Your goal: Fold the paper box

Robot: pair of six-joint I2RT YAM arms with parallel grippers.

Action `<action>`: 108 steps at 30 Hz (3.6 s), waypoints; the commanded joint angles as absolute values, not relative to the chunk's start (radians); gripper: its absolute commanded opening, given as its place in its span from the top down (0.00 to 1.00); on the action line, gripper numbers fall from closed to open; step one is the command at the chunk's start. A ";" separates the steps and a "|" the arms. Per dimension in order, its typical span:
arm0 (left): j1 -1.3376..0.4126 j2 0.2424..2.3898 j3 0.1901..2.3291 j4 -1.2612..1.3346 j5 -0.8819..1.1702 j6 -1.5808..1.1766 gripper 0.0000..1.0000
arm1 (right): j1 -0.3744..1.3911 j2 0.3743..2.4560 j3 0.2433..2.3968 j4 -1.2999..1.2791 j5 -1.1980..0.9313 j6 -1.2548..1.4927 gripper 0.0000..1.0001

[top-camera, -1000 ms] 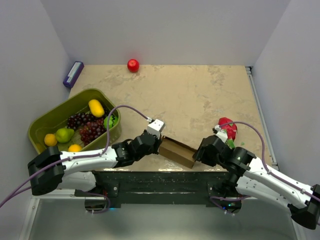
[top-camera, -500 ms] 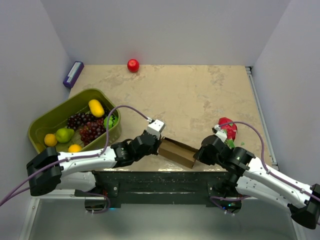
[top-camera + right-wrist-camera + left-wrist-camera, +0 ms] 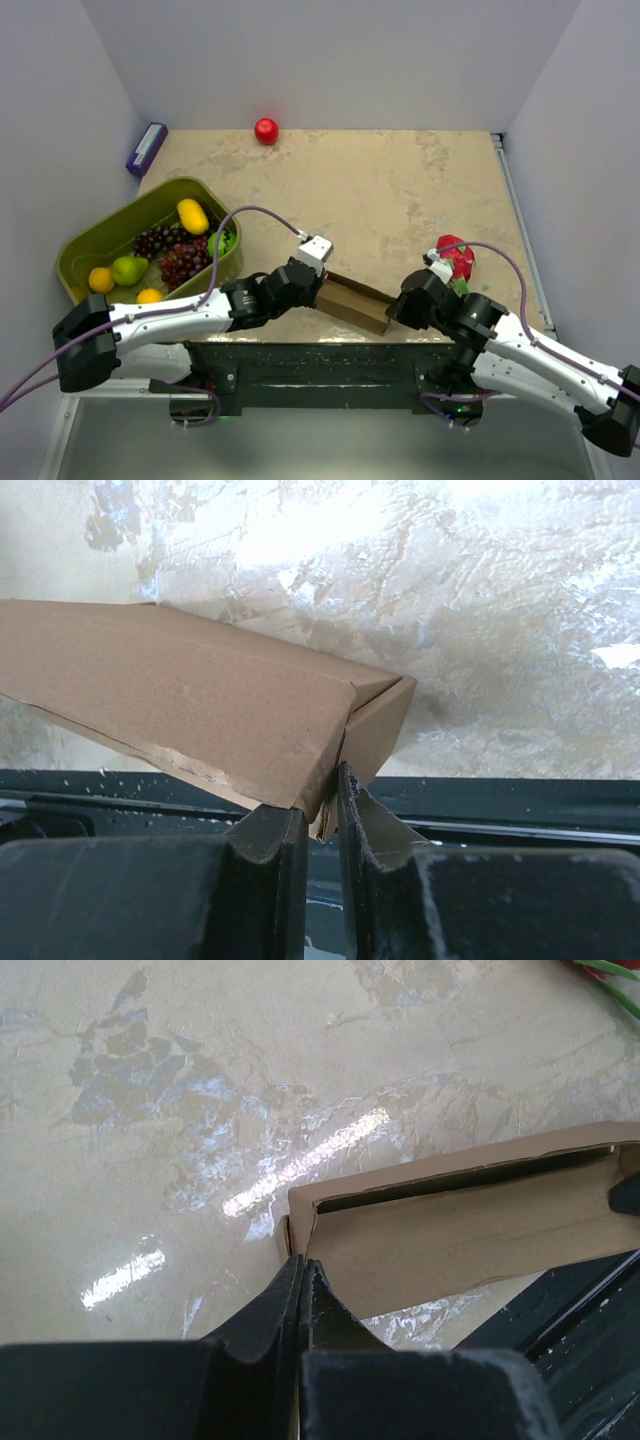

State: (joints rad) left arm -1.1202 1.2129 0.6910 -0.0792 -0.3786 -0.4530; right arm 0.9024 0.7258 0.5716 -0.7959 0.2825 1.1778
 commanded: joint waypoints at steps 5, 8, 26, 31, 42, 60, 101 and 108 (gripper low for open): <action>-1.131 1.181 0.769 -0.067 -0.359 -0.482 1.00 | 0.900 0.792 0.519 -0.881 0.342 1.157 0.99; -1.131 1.181 0.747 -0.080 -0.354 -0.495 1.00 | 0.900 0.785 0.517 -0.884 0.342 1.160 0.99; -1.131 1.132 0.681 -0.055 -0.417 -0.472 1.00 | 0.900 0.781 0.514 -0.882 0.342 1.163 0.99; -1.131 1.146 0.664 -0.049 -0.410 -0.482 1.00 | 0.900 0.781 0.515 -0.882 0.342 1.161 0.99; -1.131 1.132 0.623 -0.064 -0.433 -0.511 1.00 | 0.900 0.773 0.514 -0.882 0.345 1.164 0.99; -1.131 1.140 0.545 -0.074 -0.422 -0.546 1.00 | 0.900 0.764 0.517 -0.885 0.350 1.164 0.97; -1.134 1.178 0.557 -0.066 -0.377 -0.555 1.00 | 0.902 0.615 0.652 -0.723 0.354 1.238 0.33; -1.137 1.177 0.557 -0.066 -0.380 -0.555 1.00 | 0.902 0.643 0.623 -0.709 0.362 1.259 0.34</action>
